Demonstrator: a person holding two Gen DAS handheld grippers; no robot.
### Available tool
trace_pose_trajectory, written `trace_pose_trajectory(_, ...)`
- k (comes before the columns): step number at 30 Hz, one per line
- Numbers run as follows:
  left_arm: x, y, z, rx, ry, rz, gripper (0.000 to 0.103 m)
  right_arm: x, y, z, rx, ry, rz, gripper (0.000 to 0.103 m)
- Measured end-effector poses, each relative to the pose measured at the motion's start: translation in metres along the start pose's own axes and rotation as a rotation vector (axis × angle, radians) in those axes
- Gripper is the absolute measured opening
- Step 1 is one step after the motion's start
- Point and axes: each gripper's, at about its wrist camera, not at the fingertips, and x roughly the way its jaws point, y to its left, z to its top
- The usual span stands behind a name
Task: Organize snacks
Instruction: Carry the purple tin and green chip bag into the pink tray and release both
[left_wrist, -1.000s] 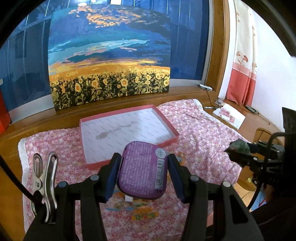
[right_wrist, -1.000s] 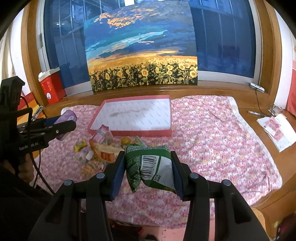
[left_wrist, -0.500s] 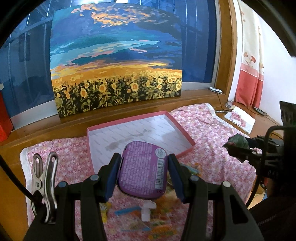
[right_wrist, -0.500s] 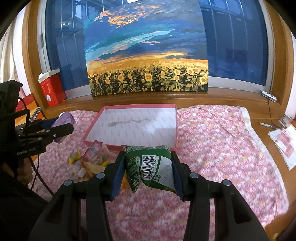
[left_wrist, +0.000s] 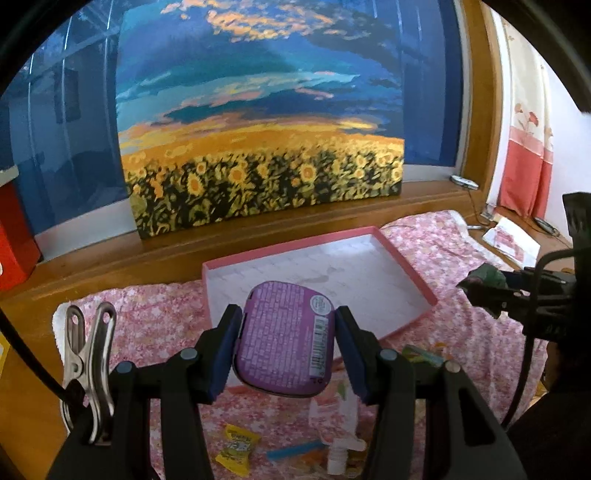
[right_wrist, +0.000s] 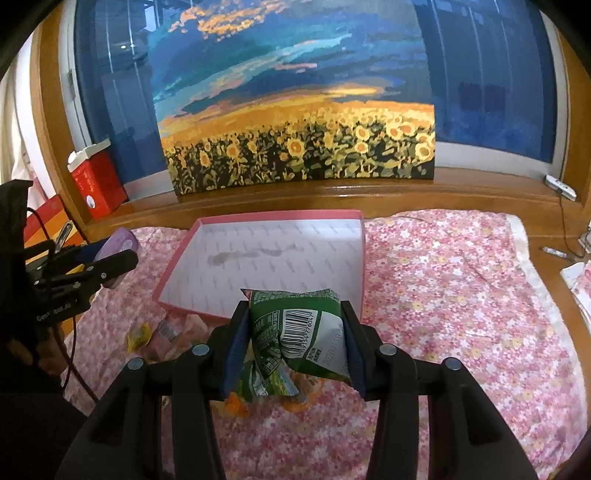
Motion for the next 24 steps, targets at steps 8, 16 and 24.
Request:
trace_pose_trajectory(8, 0.027, 0.014, -0.005, -0.056, 0.065, 0.018, 0.054, 0.029, -0.011, 0.010, 0.030, 0.061, 0.000, 0.047)
trace_pose_trajectory(16, 0.067, 0.025, -0.013, -0.081, 0.166, 0.026, 0.054, 0.067, -0.024, 0.010, 0.052, 0.128, -0.073, 0.047)
trace_pose_trajectory(24, 0.086, 0.035, -0.018, -0.116, 0.215, 0.046, 0.055, 0.099, -0.025, 0.012, 0.000, 0.199, -0.136, 0.050)
